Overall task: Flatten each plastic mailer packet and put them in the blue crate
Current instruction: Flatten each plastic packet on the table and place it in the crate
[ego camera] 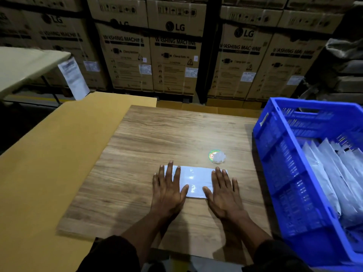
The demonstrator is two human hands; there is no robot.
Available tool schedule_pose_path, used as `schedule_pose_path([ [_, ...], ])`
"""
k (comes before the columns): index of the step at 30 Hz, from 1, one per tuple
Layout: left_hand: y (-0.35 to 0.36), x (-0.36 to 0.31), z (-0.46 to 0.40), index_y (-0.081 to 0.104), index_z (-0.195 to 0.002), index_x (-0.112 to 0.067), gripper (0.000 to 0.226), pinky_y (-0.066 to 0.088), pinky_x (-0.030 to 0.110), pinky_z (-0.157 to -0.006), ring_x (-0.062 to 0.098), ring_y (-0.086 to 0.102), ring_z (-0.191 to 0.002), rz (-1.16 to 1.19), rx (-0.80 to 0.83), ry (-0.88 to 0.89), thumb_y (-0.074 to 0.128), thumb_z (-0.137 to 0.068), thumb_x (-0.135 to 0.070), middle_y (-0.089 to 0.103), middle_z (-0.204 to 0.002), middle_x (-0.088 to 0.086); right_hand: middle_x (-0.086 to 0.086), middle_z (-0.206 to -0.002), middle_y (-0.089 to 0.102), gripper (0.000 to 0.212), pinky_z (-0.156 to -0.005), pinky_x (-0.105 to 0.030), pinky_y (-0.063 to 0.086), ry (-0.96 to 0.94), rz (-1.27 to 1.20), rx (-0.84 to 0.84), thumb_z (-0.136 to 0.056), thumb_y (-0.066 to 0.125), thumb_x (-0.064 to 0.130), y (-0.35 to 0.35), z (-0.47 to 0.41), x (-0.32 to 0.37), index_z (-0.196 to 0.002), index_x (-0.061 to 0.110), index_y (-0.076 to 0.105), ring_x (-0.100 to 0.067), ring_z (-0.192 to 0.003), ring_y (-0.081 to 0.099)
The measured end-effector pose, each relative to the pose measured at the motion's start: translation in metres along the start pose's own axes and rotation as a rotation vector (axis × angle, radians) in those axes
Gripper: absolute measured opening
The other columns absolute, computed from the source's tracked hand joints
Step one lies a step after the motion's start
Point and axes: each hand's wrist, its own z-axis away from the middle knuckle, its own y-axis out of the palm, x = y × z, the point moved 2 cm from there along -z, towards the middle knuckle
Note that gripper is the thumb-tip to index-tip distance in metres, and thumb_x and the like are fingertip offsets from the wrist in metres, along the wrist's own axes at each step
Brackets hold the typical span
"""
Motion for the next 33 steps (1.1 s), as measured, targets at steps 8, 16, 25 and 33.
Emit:
schedule_pose_path([
  [8,-0.001,0.005,0.004,0.039,-0.154,-0.012,0.064,0.029,0.062,-0.112,0.035,0.025,-0.151,-0.034,0.075,0.017,0.043,-0.1,-0.047,0.035,-0.161,0.009,-0.005,-0.165,-0.016,0.077,-0.115,-0.059,-0.016,-0.021,0.005,0.05,-0.095,-0.001,0.056,-0.014,-0.006,0.024,-0.158,0.012,-0.004,-0.024,-0.151,-0.019],
  [16,0.002,0.009,0.003,0.037,-0.155,-0.016,0.066,0.033,0.063,-0.11,0.036,0.033,-0.147,-0.039,0.154,0.009,0.039,-0.098,-0.05,0.036,-0.159,0.014,0.019,-0.16,-0.025,0.078,-0.119,-0.051,-0.013,-0.164,-0.051,0.076,-0.084,-0.016,0.061,-0.003,-0.007,0.044,-0.156,0.034,-0.013,-0.014,-0.148,-0.026],
  [25,-0.004,0.005,0.001,0.043,-0.15,-0.007,0.065,0.018,0.067,-0.116,0.045,0.031,-0.146,-0.032,0.041,-0.01,0.043,-0.1,-0.049,0.037,-0.154,0.03,0.023,-0.162,-0.016,0.059,-0.116,-0.055,-0.015,-0.125,-0.118,0.144,-0.105,0.015,0.051,-0.011,-0.011,0.044,-0.158,0.034,-0.002,-0.013,-0.15,-0.02],
  [33,0.015,-0.021,-0.019,0.061,-0.135,-0.007,0.046,0.036,0.049,-0.11,0.03,0.053,-0.132,0.11,0.028,0.183,0.04,-0.104,-0.033,0.062,-0.137,0.012,0.021,-0.16,-0.015,0.077,-0.118,-0.046,-0.012,-0.11,-0.107,0.027,-0.092,-0.007,0.062,0.0,-0.005,0.032,-0.159,0.03,0.009,-0.02,-0.15,-0.023],
])
